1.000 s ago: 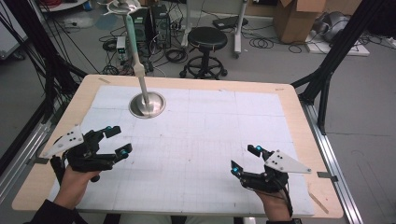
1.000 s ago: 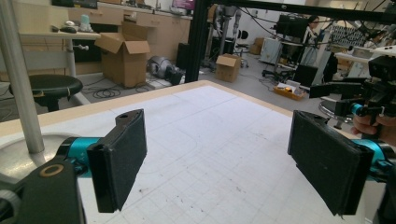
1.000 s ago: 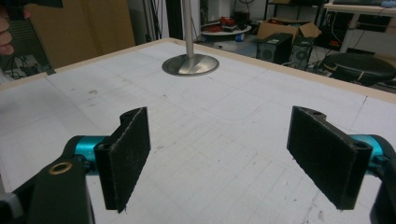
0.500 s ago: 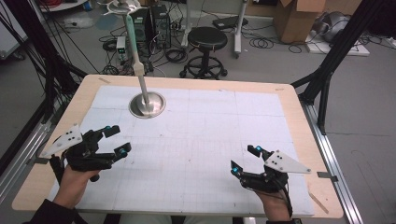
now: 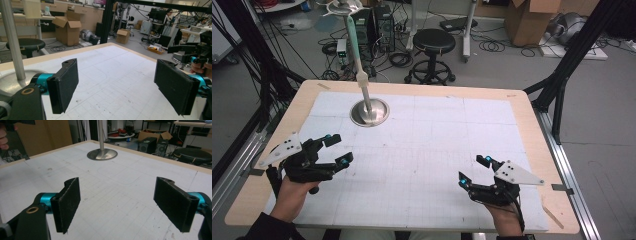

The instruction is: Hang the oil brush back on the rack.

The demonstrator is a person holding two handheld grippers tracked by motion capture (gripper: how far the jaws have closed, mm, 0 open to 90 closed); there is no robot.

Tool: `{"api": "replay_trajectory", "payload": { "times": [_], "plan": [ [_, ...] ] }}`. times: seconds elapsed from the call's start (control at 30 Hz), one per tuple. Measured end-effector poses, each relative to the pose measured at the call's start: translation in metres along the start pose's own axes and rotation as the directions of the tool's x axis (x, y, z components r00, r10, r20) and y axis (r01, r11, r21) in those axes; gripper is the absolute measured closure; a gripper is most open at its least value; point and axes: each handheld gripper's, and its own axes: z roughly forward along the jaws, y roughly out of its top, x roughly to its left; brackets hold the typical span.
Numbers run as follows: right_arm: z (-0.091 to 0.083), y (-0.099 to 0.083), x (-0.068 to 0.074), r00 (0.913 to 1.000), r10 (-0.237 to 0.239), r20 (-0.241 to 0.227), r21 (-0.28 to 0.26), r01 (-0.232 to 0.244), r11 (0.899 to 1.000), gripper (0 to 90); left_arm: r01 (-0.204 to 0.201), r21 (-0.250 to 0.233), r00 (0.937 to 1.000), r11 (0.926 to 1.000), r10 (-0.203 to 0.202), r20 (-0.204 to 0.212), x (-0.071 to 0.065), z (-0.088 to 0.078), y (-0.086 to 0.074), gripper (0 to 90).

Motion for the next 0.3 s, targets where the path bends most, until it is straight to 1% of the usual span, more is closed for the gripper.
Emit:
{"api": "replay_trajectory", "payload": {
  "times": [0.3],
  "plan": [
    [0.0001, -0.0002, -0.0008, 1.0, -0.002, 0.001, 0.0, 0.002, 1.0, 20.1, 0.007, -0.001, 1.0, 1.0, -0.007, -0.001, 0.0009, 0.0007, -0.001, 20.0]
  ]
}}
